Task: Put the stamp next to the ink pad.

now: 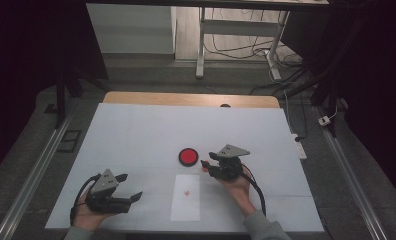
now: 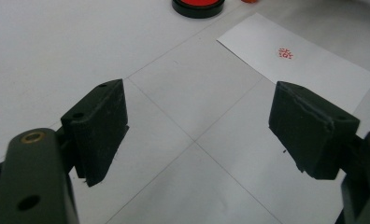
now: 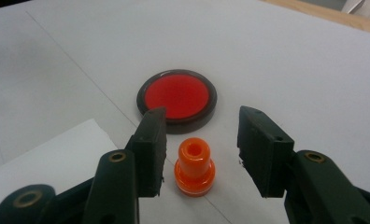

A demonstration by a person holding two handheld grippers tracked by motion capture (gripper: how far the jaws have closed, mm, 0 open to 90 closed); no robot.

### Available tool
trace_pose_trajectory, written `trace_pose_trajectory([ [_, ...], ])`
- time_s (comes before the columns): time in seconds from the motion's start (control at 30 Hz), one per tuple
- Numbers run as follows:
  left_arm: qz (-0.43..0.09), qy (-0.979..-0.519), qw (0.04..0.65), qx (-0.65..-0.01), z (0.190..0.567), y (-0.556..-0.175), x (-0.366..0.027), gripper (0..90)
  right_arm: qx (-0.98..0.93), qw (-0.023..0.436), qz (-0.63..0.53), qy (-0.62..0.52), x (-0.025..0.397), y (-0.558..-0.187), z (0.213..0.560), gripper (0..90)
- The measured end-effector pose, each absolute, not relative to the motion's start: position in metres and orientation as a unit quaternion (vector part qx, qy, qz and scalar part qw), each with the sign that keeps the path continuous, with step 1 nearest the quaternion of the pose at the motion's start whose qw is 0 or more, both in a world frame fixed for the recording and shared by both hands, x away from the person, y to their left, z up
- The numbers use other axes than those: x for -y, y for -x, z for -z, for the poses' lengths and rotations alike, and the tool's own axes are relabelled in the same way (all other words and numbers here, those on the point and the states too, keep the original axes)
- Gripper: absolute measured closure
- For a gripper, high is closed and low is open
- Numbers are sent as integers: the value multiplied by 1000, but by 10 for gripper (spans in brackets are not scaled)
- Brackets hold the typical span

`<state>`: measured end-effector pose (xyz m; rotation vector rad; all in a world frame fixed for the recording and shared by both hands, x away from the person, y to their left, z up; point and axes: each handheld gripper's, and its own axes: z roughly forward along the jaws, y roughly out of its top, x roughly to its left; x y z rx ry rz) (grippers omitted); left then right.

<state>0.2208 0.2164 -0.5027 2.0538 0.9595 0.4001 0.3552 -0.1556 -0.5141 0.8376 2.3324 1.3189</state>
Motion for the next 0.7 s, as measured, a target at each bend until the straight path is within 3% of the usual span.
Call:
trace_pose_trajectory([
  [0.7, -149, -809, 411, -393, 510, -227, -218, 196, -813, 171, -486, -271, 178, -347, 495, 457],
])
